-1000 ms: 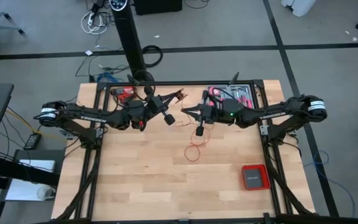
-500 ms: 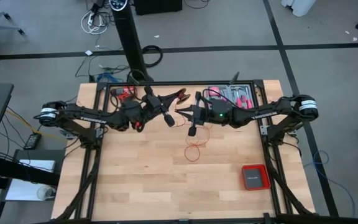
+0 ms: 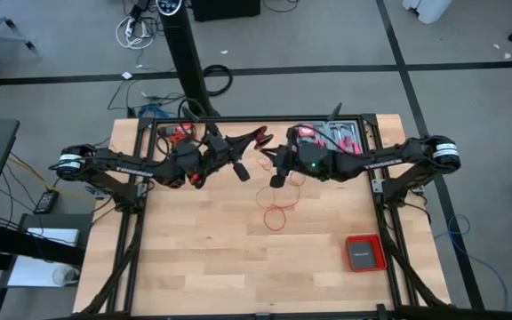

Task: Coil cords
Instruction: Coil the red wire on the black spool

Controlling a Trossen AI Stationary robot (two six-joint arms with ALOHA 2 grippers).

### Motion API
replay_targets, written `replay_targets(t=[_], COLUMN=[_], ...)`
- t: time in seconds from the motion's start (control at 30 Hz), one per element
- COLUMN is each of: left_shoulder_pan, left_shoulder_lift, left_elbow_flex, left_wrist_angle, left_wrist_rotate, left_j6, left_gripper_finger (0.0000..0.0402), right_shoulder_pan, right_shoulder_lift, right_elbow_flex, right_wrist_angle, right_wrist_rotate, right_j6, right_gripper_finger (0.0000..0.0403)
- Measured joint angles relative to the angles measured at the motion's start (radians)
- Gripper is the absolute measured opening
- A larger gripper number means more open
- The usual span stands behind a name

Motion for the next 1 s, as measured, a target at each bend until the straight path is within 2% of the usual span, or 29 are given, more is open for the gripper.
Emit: replay_targets(t=[0.23,0.37,0.47,0.57,0.77,0.9,1.0], left_shoulder_pan=[0.0,0.001,0.001,-0.001,0.0,-0.001,0.0], left_shoulder_lift=[0.0,-0.008,-0.025,-0.042,-0.07,-0.098,-0.103], left_elbow_flex=[0.0,0.0,0.002,0.004,0.005,0.005,0.02], left_wrist_angle=[-0.034,-0.074,-0.125,-0.144,-0.19,-0.198,-0.231], left_wrist_rotate=[0.005,0.006,0.004,-0.004,-0.005,-0.006,-0.006], left_j6=[-0.034,0.0,0.036,0.097,0.184,0.187,0.188], left_gripper_finger=[0.0,0.0,0.0,0.0,0.0,0.0,0.0], right_shoulder_pan=[-0.016,-0.018,-0.015,0.0,0.026,0.017,0.008], right_shoulder_lift=[-0.057,-0.112,-0.152,-0.187,-0.221,-0.225,-0.225], right_elbow_flex=[-0.002,-0.003,-0.004,-0.01,-0.008,-0.008,-0.015], right_wrist_angle=[-0.095,-0.151,-0.191,-0.254,-0.311,-0.414,-0.463], right_wrist_rotate=[0.092,0.156,0.162,0.203,0.198,0.224,0.192], right_j6=[-0.054,-0.09,-0.099,-0.099,-0.042,0.051,0.114], right_gripper_finger=[0.0,0.0002,0.0009,0.0026,0.0071,0.0097,0.011])
